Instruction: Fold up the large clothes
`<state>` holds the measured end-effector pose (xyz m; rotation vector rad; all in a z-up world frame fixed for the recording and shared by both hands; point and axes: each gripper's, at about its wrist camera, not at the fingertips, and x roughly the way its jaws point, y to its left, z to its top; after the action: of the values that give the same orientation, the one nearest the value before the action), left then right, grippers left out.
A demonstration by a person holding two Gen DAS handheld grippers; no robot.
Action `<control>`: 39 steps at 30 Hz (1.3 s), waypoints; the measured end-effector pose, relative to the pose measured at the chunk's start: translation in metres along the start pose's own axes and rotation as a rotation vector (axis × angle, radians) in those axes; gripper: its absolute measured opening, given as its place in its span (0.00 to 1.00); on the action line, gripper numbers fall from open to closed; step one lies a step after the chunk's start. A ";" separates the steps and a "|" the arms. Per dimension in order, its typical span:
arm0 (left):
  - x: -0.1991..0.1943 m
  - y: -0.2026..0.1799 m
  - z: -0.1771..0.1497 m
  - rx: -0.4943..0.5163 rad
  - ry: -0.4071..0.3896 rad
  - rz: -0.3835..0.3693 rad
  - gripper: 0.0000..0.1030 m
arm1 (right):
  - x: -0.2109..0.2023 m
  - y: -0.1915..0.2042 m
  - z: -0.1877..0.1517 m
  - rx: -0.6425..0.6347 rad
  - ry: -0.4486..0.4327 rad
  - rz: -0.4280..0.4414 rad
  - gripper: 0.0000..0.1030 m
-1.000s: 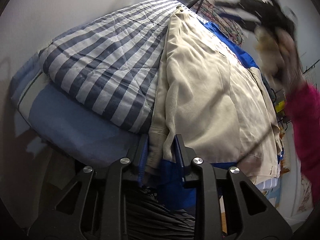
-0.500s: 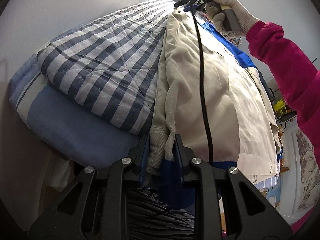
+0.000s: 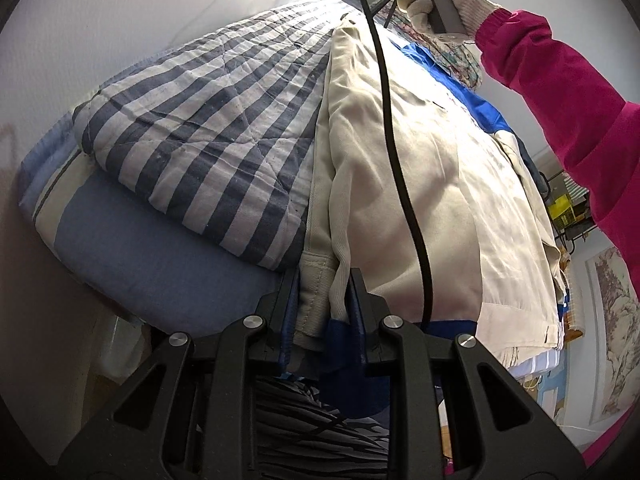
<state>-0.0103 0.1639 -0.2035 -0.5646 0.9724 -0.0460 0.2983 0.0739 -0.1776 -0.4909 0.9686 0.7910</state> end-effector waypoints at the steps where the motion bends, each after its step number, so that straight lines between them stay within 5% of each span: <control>1: 0.001 0.001 0.001 -0.001 0.000 0.000 0.22 | 0.005 -0.002 0.000 0.003 0.031 0.000 0.03; 3: 0.001 0.000 0.000 -0.001 -0.001 0.002 0.22 | 0.018 -0.002 -0.007 -0.012 0.109 -0.054 0.51; 4: 0.001 0.000 0.000 0.001 -0.001 0.004 0.22 | 0.022 0.001 -0.011 -0.031 0.127 -0.074 0.56; 5: 0.001 -0.001 0.000 0.003 -0.001 0.005 0.22 | 0.028 0.003 -0.016 -0.051 0.153 -0.103 0.53; 8: 0.001 -0.001 0.000 0.004 0.000 0.004 0.22 | 0.047 -0.002 -0.029 -0.073 0.233 -0.210 0.14; 9: 0.001 -0.001 -0.001 0.005 0.001 0.004 0.22 | 0.042 -0.005 -0.030 -0.059 0.218 -0.188 0.05; 14: 0.003 -0.001 0.000 0.006 -0.001 0.007 0.22 | 0.008 -0.014 -0.013 0.030 0.072 -0.095 0.02; 19: 0.003 -0.003 0.000 0.014 0.000 0.009 0.20 | 0.045 -0.023 -0.022 0.137 0.084 -0.022 0.02; 23: -0.001 0.000 0.000 -0.007 -0.003 -0.016 0.17 | 0.041 -0.029 -0.031 0.212 0.036 0.045 0.27; 25: -0.004 -0.001 0.001 0.000 -0.011 -0.018 0.16 | 0.017 -0.032 -0.036 0.249 0.003 0.069 0.31; 28: -0.010 -0.003 0.001 0.010 -0.026 -0.025 0.15 | -0.011 -0.022 -0.049 0.262 0.030 0.104 0.38; 30: -0.013 -0.005 0.001 0.011 -0.034 -0.031 0.15 | -0.023 -0.012 -0.063 0.287 0.079 0.130 0.53; 34: -0.020 -0.009 0.002 0.009 -0.044 -0.043 0.14 | -0.021 0.014 -0.085 0.271 0.162 0.124 0.61; 39: -0.031 -0.027 0.006 0.065 -0.069 -0.039 0.14 | 0.013 0.042 -0.099 0.237 0.266 0.017 0.62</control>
<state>-0.0174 0.1520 -0.1643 -0.5223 0.8893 -0.0924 0.2171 0.0369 -0.2386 -0.3870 1.2974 0.6247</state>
